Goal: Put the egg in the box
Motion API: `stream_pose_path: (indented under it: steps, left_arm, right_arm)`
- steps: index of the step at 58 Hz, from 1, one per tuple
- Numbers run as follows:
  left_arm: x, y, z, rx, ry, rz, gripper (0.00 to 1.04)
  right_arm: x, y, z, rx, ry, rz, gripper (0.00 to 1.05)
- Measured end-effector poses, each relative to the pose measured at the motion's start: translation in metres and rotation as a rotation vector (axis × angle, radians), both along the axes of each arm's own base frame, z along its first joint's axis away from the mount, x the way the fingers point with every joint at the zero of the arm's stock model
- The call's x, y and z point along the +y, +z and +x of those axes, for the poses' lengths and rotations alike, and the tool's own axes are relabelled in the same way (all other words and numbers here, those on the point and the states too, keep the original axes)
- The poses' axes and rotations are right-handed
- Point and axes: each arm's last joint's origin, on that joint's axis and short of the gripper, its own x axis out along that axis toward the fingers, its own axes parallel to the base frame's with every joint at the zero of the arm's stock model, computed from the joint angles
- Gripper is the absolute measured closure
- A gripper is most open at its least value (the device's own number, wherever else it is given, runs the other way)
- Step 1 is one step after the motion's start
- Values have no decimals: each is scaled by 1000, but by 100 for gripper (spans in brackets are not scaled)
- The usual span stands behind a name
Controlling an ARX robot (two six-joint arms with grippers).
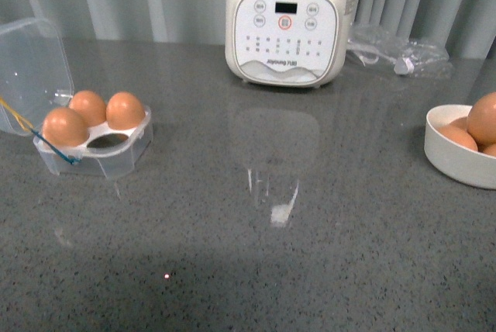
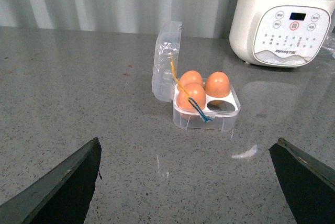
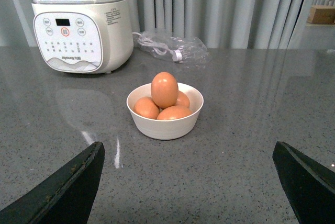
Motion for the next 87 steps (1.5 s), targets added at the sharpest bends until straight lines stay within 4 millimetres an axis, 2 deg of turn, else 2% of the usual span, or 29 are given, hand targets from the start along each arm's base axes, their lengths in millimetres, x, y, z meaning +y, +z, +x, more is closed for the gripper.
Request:
stream_pose_path:
  steps: [87]
  left_arm:
    - [0, 0, 0, 0, 0, 0, 7]
  right_arm:
    - [0, 0, 0, 0, 0, 0, 7]
